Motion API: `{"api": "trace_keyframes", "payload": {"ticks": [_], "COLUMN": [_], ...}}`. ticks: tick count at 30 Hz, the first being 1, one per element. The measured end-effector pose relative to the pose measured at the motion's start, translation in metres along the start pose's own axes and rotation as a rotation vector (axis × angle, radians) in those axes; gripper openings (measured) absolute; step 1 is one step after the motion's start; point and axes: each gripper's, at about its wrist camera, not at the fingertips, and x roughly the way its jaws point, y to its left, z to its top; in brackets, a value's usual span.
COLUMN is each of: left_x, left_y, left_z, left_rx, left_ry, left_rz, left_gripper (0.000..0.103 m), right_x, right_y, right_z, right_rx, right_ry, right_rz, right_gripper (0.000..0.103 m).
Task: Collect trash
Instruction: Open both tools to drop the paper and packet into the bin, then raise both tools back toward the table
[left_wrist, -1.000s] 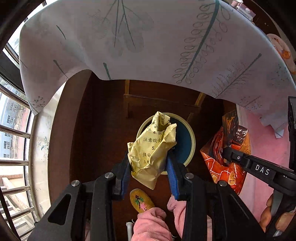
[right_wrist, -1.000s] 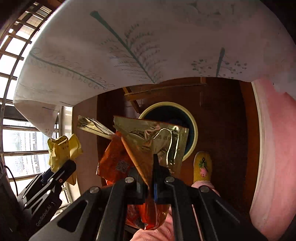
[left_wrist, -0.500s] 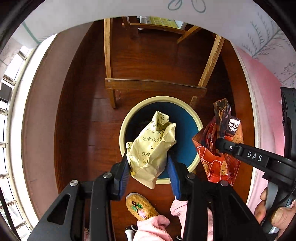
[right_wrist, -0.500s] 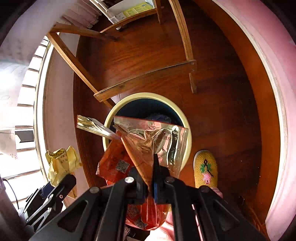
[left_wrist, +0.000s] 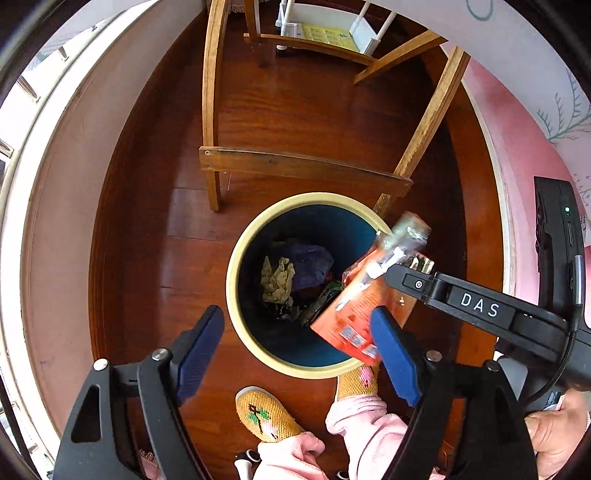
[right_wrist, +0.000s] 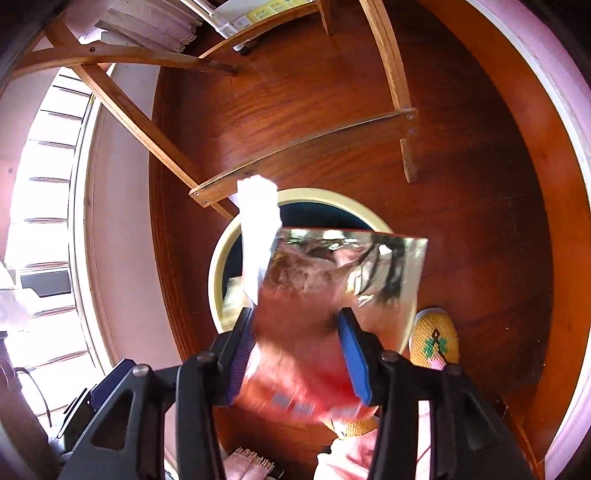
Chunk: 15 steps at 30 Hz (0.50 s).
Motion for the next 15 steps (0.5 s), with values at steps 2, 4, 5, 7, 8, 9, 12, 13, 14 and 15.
{"api": "trace_keyframes", "payload": {"ticks": [2, 4, 5, 7, 8, 9, 12, 13, 14, 15], "left_x": [-0.002, -0.006, -0.009, -0.019, -0.023, -0.029, -0.051, -0.060, -0.069, -0.080], "left_y": [0.002, 0.006, 0.006, 0.008, 0.011, 0.013, 0.019, 0.020, 0.021, 0.022], "left_z": [-0.001, -0.004, -0.004, -0.006, -0.007, -0.008, -0.012, -0.013, -0.014, -0.014], "left_rx": [-0.006, -0.012, -0.017, -0.025, -0.030, -0.036, -0.050, -0.052, -0.052, -0.049], "left_ry": [-0.002, -0.003, -0.006, -0.015, -0.022, -0.031, -0.051, -0.058, -0.065, -0.074], "left_rz": [0.015, 0.029, 0.038, 0.050, 0.055, 0.060, 0.073, 0.077, 0.080, 0.083], "left_gripper": [0.086, 0.086, 0.086, 0.086, 0.086, 0.086, 0.087, 0.087, 0.087, 0.087], "right_x": [0.001, 0.001, 0.001, -0.001, -0.004, -0.007, -0.020, -0.026, -0.033, -0.040], "right_y": [0.002, 0.003, 0.004, 0.005, 0.005, 0.006, 0.007, 0.008, 0.009, 0.010], "right_z": [-0.001, -0.001, -0.002, -0.003, -0.005, -0.007, -0.014, -0.017, -0.020, -0.023], "right_rx": [-0.008, -0.011, -0.012, -0.020, -0.027, -0.035, -0.046, -0.046, -0.047, -0.047], "right_ry": [0.001, 0.005, 0.008, 0.009, 0.008, 0.008, 0.010, 0.009, 0.008, 0.006], "right_rz": [-0.003, -0.008, -0.008, -0.007, -0.007, -0.009, -0.012, -0.011, -0.009, -0.008], "right_gripper": [0.046, 0.046, 0.046, 0.046, 0.046, 0.046, 0.046, 0.046, 0.046, 0.046]}}
